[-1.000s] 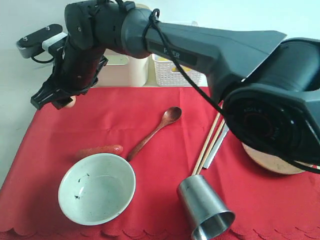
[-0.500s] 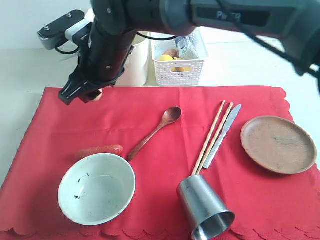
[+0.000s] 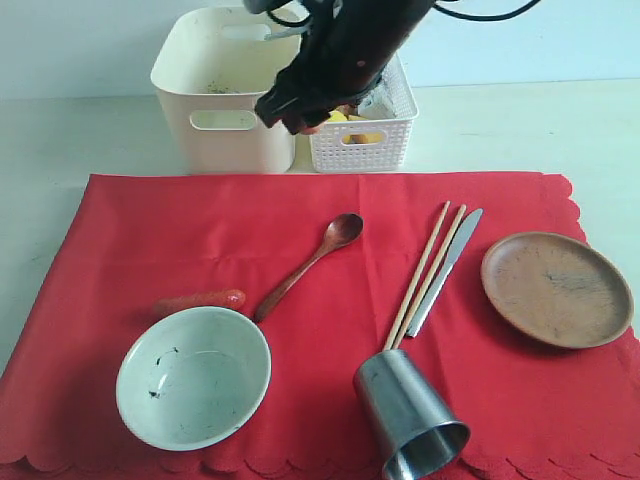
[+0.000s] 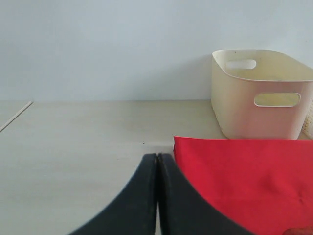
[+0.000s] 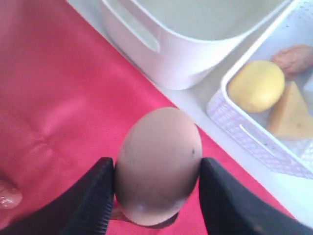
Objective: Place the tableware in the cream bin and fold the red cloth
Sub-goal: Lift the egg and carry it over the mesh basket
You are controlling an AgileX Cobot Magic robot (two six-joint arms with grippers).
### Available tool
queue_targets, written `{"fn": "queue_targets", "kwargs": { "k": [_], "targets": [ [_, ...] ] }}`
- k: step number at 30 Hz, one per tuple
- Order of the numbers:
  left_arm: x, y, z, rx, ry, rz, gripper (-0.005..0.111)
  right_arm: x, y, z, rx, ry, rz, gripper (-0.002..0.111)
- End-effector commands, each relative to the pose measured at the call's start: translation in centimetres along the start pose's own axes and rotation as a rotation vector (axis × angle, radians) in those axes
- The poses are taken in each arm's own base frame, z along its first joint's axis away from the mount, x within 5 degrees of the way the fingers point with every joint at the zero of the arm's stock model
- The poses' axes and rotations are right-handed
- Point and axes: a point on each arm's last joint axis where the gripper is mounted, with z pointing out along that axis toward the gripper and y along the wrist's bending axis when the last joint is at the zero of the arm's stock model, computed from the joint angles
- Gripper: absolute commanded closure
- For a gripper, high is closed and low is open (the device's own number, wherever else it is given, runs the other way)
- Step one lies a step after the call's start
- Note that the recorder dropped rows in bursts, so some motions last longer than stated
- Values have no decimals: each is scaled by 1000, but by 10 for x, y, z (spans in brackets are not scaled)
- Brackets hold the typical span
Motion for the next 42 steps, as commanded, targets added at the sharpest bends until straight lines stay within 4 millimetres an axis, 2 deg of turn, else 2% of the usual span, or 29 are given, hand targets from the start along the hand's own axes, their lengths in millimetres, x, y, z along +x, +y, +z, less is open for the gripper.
{"fn": "queue_targets", "kwargs": {
  "k": [1,10,13,16,26,34,37,42],
  "targets": [
    [0,0,0,-2,-7,-7,104,1,-29,-7,52,-43,33,108],
    [0,0,0,-2,-7,-7,104,7,-78,-10,130,-104,121,108],
    [0,0,0,-2,-7,-7,104,11,-91,-3,152,-115,148,108],
    [0,0,0,-2,-7,-7,104,15,-102,12,166,-124,171,108],
    [0,0,0,-2,-7,-7,104,21,-113,70,205,-245,236,108],
    [0,0,0,-2,-7,-7,104,23,-117,91,226,-317,251,108],
    [0,0,0,-2,-7,-7,104,23,-117,92,229,-328,250,101],
    [0,0,0,-2,-7,-7,104,22,-117,92,231,-343,250,76]
  ]
}}
